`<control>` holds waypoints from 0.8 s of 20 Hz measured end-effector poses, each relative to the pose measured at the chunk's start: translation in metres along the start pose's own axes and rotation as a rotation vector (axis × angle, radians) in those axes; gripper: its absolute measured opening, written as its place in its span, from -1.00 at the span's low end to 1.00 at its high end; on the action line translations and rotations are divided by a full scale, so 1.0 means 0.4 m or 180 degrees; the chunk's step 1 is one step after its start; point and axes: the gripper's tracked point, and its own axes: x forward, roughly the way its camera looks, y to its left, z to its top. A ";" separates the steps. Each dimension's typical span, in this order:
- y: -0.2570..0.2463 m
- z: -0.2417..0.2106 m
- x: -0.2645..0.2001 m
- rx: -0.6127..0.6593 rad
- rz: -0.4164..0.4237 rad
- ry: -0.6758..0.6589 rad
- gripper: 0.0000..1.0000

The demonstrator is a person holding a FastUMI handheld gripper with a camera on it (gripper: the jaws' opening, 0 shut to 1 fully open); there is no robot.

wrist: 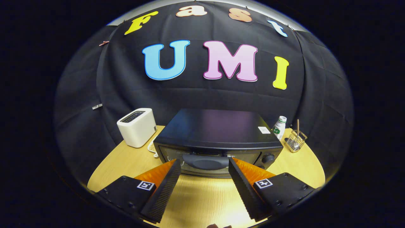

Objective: Open the toaster oven, put the food inside, and close the toaster oven door.

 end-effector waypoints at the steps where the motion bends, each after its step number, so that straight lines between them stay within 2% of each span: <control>1: -0.007 0.019 -0.013 -0.0001 0.0008 -0.0049 0.97; 6: -0.043 0.132 -0.082 0.0020 0.0026 -0.0336 0.97; 16: -0.157 0.370 -0.258 -0.0202 -0.0060 -0.1148 0.96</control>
